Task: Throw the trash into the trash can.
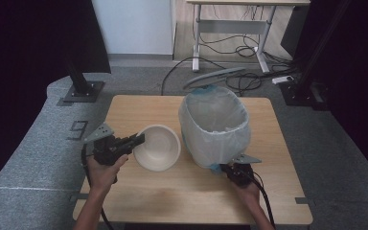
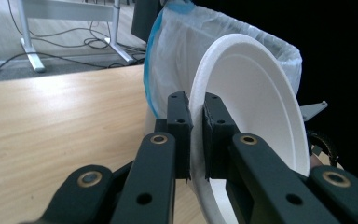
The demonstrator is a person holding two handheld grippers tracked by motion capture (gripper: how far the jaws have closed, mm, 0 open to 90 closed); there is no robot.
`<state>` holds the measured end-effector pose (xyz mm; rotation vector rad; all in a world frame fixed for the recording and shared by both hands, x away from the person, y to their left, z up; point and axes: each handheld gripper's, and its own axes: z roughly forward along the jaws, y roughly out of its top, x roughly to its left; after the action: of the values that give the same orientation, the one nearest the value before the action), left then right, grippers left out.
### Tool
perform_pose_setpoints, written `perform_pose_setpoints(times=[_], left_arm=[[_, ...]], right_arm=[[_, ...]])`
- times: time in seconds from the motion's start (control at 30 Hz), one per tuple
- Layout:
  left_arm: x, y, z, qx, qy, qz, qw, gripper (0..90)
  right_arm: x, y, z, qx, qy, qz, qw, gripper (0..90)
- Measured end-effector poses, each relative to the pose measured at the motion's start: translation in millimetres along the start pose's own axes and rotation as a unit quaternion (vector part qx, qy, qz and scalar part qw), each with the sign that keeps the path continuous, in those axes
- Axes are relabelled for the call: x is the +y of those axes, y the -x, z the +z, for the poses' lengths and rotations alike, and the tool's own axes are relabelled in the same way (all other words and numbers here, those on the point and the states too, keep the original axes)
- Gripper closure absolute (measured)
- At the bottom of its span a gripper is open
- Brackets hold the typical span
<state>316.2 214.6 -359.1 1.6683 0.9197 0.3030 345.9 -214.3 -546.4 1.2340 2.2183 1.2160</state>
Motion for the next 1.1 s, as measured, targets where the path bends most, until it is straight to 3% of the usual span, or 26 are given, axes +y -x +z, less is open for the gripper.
perform_pose_setpoints(times=[0.4,1.1], left_arm=[[29.1,12.3,7.7,-0.002,0.002,0.024,0.9997,83.7],[63.7,28.3,30.6,-0.016,0.005,0.038,0.9991,83.7]], right_arm=[[0.0,0.0,-0.3,-0.001,-0.001,0.000,1.0000,88.9],[0.1,0.4,-0.2,0.001,-0.001,0.000,1.0000,88.9]])
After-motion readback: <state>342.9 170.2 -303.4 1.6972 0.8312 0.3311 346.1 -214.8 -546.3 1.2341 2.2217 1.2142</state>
